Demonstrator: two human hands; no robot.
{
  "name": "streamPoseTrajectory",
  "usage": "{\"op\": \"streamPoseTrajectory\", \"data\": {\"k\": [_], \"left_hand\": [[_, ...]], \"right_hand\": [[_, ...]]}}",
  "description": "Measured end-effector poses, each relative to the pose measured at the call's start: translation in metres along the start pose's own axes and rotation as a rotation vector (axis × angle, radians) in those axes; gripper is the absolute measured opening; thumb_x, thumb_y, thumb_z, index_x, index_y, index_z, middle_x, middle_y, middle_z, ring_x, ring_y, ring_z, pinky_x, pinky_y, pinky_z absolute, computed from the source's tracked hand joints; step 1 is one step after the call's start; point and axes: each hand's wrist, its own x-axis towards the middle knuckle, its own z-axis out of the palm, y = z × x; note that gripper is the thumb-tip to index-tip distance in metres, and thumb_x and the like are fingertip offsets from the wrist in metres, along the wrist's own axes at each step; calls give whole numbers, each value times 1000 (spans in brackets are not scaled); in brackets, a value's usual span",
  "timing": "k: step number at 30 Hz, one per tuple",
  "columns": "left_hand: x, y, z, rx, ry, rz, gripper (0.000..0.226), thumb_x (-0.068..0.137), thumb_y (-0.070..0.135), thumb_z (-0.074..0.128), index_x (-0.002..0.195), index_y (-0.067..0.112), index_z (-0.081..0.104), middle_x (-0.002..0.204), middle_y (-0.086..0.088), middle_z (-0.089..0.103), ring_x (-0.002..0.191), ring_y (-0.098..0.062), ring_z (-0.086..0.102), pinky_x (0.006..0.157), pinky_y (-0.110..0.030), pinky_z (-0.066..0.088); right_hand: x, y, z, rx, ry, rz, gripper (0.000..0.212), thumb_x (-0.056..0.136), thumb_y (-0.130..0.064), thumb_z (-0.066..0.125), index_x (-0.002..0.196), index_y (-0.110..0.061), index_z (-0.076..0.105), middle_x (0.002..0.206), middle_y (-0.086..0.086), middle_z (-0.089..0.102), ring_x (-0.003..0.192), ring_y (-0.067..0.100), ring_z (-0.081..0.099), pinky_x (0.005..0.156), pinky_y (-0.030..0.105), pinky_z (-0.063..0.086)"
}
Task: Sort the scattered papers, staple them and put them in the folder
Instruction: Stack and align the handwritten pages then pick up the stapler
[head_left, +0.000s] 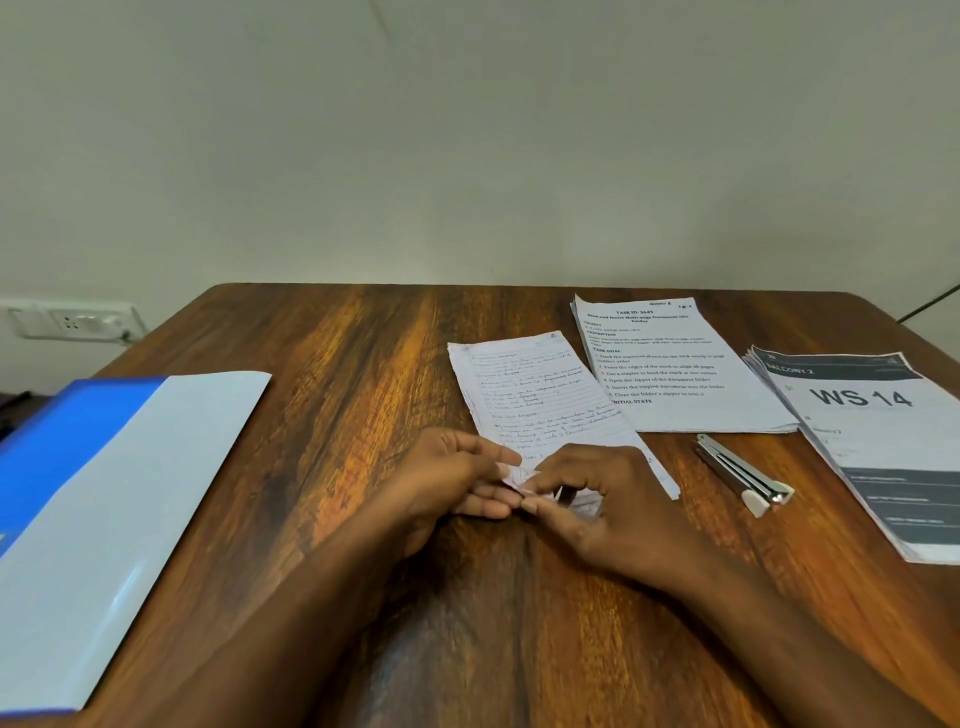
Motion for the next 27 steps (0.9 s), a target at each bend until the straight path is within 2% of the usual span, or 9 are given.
{"op": "streamPoseTrajectory", "data": {"k": [2, 6, 8, 12, 15, 18, 21, 24, 27], "left_hand": [[-1, 1, 0, -5, -4, 1, 22, 100, -10, 56, 111, -7, 74, 92, -31, 77, 66, -22, 77, 61, -27, 65], [-2, 3, 0, 8, -2, -1, 29, 98, -13, 50, 110, -6, 75, 96, -33, 77, 71, -24, 78, 63, -29, 66], [-2, 2, -1, 24, -3, 7, 29, 94, -16, 53, 111, -5, 74, 96, -34, 76, 74, -25, 78, 66, -29, 66], [-4, 1, -2, 25, -25, 26, 27, 88, -16, 69, 112, -5, 74, 97, -30, 78, 78, -25, 79, 68, -28, 66], [-4, 1, -2, 34, -25, 32, 27, 87, -14, 72, 112, -4, 74, 97, -27, 79, 80, -25, 78, 66, -26, 65], [-5, 3, -2, 20, -17, 19, 20, 91, -6, 72, 111, -4, 75, 98, -27, 79, 77, -23, 78, 63, -26, 65], [-4, 4, 0, -7, 36, 31, 15, 92, 4, 76, 103, -7, 78, 95, -30, 77, 68, -22, 77, 58, -25, 63], [-4, 2, 1, 19, 82, 52, 10, 88, 1, 80, 93, -8, 79, 89, -29, 77, 61, -19, 75, 56, -24, 62], [-4, 1, -1, 70, 106, 44, 6, 87, -6, 77, 92, -7, 80, 84, -22, 78, 59, -17, 73, 56, -26, 61]], "right_hand": [[0, -1, 0, 28, 12, 46, 7, 87, -17, 83, 93, -21, 83, 88, -15, 76, 82, 8, 72, 71, 28, 57], [0, 1, -1, 146, 0, 200, 9, 91, -18, 78, 92, -25, 83, 87, -16, 77, 87, 9, 73, 75, 29, 58], [0, 3, -1, 191, -12, 263, 12, 92, -16, 76, 92, -25, 83, 87, -13, 78, 85, 10, 73, 76, 32, 58], [2, 6, 1, 269, -7, 351, 8, 91, -21, 76, 91, -26, 83, 85, -4, 79, 80, 22, 74, 78, 50, 59], [2, 8, 4, 287, 30, 363, 5, 86, -28, 79, 89, -27, 83, 80, -1, 78, 71, 35, 70, 67, 56, 59], [1, 7, 5, 296, 30, 348, 8, 86, -17, 84, 87, -24, 83, 76, -3, 77, 64, 34, 69, 62, 49, 57], [1, 2, 5, 306, 32, 319, 8, 86, -15, 84, 88, -21, 79, 77, -1, 76, 68, 25, 72, 65, 43, 60], [1, -4, 5, 348, 31, 344, 11, 91, -12, 78, 96, -19, 71, 74, 3, 76, 66, 27, 74, 64, 33, 59], [2, -6, 0, 351, -13, 383, 15, 96, -11, 71, 107, -20, 66, 77, 1, 79, 72, 17, 77, 69, 22, 60]]}}
